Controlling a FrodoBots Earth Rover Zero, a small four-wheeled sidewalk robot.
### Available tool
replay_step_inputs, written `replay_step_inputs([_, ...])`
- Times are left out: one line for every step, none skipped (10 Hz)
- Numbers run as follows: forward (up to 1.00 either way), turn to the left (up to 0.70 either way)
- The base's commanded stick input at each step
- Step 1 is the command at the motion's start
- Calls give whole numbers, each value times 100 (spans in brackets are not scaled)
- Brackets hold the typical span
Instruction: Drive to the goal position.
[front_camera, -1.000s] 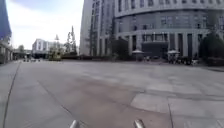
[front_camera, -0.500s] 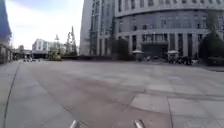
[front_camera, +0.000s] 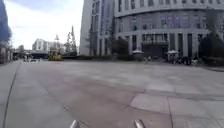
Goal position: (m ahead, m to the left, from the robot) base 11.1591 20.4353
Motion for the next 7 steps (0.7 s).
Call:
replay_step_inputs([70,0])
replay_step_inputs([70,0])
replay_step_inputs([70,0])
replay_step_inputs([70,0])
replay_step_inputs([70,0])
replay_step_inputs([70,0])
replay_step_inputs([70,0])
